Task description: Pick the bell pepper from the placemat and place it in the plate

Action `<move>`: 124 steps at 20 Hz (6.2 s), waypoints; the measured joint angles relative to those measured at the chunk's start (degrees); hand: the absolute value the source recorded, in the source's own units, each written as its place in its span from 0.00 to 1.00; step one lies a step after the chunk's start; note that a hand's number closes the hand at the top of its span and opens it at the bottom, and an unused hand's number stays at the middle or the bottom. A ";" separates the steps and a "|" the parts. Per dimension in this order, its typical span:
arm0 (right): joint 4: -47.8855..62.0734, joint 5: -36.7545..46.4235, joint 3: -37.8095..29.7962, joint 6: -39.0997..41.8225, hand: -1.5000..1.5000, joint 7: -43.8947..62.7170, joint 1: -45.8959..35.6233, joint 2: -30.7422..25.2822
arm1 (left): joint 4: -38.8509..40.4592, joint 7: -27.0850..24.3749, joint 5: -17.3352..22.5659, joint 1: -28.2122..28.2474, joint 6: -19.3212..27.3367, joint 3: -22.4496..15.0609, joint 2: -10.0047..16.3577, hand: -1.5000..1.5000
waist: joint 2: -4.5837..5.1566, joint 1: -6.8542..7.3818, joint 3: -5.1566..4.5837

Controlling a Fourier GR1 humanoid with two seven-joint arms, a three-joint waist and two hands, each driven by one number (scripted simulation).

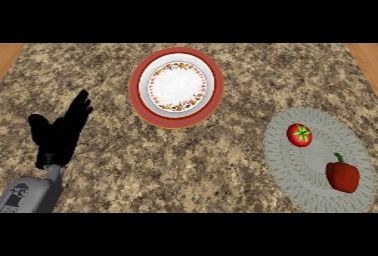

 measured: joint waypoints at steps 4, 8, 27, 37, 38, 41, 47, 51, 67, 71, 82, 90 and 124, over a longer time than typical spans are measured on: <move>-2.94 4.76 1.20 -1.36 0.00 5.03 -0.17 -0.26 | 0.67 0.57 -0.78 -0.67 -0.46 0.84 -0.65 0.50 | 0.01 -0.03 0.01; -4.10 9.47 2.77 -1.24 0.00 8.90 -0.82 0.71 | 0.78 0.52 -1.46 -0.56 -1.73 2.00 -0.99 0.50 | 0.03 0.08 0.03; -2.57 25.83 1.76 4.66 0.00 16.40 -7.25 9.38 | -0.72 1.46 -7.57 1.34 -5.91 7.06 -6.31 0.50 | 0.03 0.17 0.04; -0.05 33.99 4.70 6.61 1.00 14.35 -10.43 12.27 | -1.49 3.64 -9.86 0.23 -6.71 8.99 -7.74 0.50 | -0.11 0.21 -0.30; 0.33 34.67 4.78 6.27 1.00 13.00 -10.50 12.17 | -0.83 2.82 -10.12 0.31 -6.95 9.18 -7.95 0.50 | -0.14 0.21 -0.33; -0.29 35.50 4.25 5.81 1.00 10.81 -9.67 12.64 | -1.63 3.96 -10.13 0.40 -7.67 9.90 -7.97 0.50 | -0.24 0.19 -0.44; -1.23 36.42 2.42 4.65 1.00 10.34 -9.58 15.04 | -1.65 3.13 -11.11 1.17 -8.83 10.61 -8.55 0.50 | -0.30 0.11 -0.62; -9.20 39.78 7.22 3.11 1.00 16.48 -10.99 21.50 | -0.56 2.34 -11.61 0.79 -8.93 10.46 -9.09 0.50 | -0.27 0.35 -0.82; -18.97 53.60 34.25 -20.54 1.00 54.91 -36.16 49.80 | 0.86 3.54 -12.50 -3.24 -10.02 7.81 -10.65 0.50 | -0.13 5.88 -0.15; -15.48 52.87 37.66 -28.58 1.00 67.72 -43.29 50.44 | 1.58 3.17 -12.52 -3.87 -10.24 8.05 -10.61 0.50 | 0.25 5.80 -0.11; 7.38 41.42 38.64 -45.92 1.00 79.23 -62.37 50.77 | 1.26 2.20 -12.39 -2.40 -10.17 9.73 -10.28 0.50 | 0.61 3.82 -0.02; 25.72 34.05 34.61 -47.94 1.00 68.12 -66.62 50.82 | -0.67 3.50 -12.67 -1.58 -9.66 10.13 -10.71 0.50 | 0.68 2.76 0.03; 26.20 -8.77 12.81 -31.33 0.00 26.18 -62.10 49.79 | -0.34 3.76 -12.66 -1.13 -11.40 13.78 -9.71 0.50 | 0.27 0.87 0.06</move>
